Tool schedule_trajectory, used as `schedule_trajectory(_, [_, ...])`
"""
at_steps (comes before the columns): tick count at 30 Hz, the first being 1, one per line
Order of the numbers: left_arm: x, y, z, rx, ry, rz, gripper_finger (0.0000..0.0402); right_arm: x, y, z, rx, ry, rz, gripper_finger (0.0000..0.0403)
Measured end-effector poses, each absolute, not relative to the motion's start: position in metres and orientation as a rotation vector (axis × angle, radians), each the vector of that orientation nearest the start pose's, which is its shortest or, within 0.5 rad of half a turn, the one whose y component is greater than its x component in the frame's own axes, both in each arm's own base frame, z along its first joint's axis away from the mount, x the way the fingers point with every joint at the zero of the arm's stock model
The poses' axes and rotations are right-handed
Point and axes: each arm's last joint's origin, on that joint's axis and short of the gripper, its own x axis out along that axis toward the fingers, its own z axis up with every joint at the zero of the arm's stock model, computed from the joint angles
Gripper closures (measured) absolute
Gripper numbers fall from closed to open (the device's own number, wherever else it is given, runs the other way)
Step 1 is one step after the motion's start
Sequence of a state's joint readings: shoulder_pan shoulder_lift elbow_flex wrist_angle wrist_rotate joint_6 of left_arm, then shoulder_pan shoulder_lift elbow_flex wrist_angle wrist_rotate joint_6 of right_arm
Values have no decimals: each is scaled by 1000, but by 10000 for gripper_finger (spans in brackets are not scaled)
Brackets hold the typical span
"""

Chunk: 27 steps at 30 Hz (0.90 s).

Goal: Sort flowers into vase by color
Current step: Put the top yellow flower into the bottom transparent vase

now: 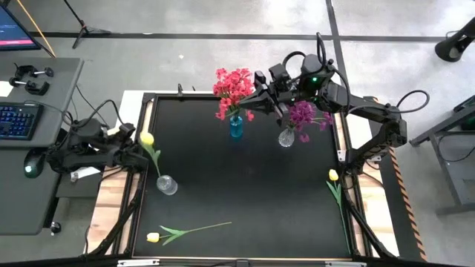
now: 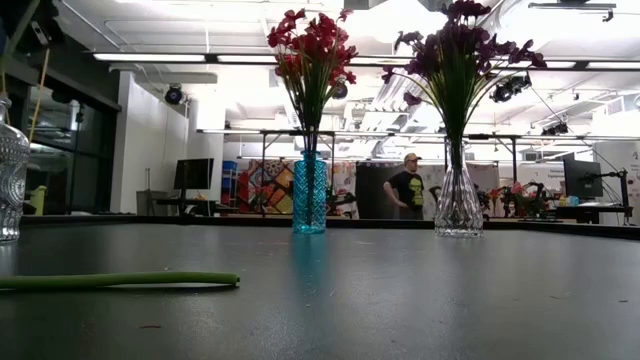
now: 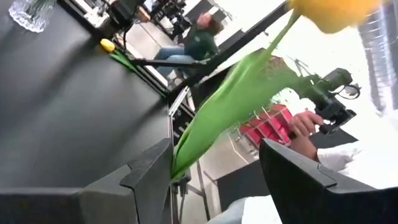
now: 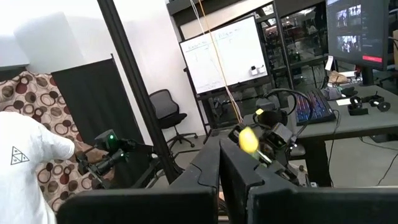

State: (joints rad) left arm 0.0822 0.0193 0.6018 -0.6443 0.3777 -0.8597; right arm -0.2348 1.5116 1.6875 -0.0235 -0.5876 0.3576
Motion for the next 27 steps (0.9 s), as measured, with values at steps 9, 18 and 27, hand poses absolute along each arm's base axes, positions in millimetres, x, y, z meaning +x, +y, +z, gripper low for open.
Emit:
schedule_trajectory(9, [23, -9, 286, -812, 190, -256, 174, 321, -60, 479, 318, -35, 367, 403])
schedule_trajectory(18, [23, -8, 299, -779, 52, -278, 174, 321, -60, 479, 319, -31, 365, 403])
schedule_trajectory(27, [22, -3, 313, -700, -166, -154, 174, 321, -60, 479, 319, -31, 365, 403])
